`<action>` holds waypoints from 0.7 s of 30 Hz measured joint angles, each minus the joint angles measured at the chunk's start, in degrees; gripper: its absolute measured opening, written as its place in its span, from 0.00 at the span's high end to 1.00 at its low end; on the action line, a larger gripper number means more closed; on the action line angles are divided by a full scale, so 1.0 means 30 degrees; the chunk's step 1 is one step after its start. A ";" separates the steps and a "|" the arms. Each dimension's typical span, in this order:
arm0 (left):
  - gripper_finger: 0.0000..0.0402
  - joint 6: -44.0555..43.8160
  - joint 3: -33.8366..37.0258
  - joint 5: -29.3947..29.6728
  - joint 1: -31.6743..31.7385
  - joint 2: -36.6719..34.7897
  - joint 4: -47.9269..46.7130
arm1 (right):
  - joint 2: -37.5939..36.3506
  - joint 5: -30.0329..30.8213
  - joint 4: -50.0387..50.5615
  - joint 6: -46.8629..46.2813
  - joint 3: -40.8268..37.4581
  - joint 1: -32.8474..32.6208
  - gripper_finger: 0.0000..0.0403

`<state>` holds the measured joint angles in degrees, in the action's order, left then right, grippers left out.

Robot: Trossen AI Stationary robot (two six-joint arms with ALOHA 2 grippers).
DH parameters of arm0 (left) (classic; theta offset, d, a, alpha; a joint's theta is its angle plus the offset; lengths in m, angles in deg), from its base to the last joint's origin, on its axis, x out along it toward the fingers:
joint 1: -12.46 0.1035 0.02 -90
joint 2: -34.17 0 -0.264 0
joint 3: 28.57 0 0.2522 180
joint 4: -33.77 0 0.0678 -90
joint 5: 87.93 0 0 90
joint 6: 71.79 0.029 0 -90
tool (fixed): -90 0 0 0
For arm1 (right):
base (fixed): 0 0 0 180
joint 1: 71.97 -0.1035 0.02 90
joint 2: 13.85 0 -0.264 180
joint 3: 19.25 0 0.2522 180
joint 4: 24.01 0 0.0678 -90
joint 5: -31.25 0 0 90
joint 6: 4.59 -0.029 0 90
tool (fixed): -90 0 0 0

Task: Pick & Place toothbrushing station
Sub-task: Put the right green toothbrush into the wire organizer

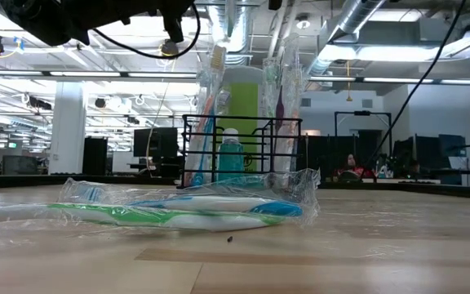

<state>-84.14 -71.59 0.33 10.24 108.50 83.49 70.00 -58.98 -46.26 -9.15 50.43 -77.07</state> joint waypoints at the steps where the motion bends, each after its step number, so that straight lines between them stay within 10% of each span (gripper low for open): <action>1: 0.69 0.0005 0.0000 0.0024 0.0000 0.0011 0.0005 | 0.0000 0.0000 0.0000 0.0000 0.0000 0.0005 1.00; 21: 0.69 0.0902 -0.1813 -0.0061 0.0000 0.0408 -0.2394 | 0.0000 0.0007 0.0039 -0.0058 -0.0015 0.0267 1.00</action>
<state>-81.44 -77.03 0.15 10.24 109.72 76.31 70.00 -58.96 -46.15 -9.33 50.39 -76.27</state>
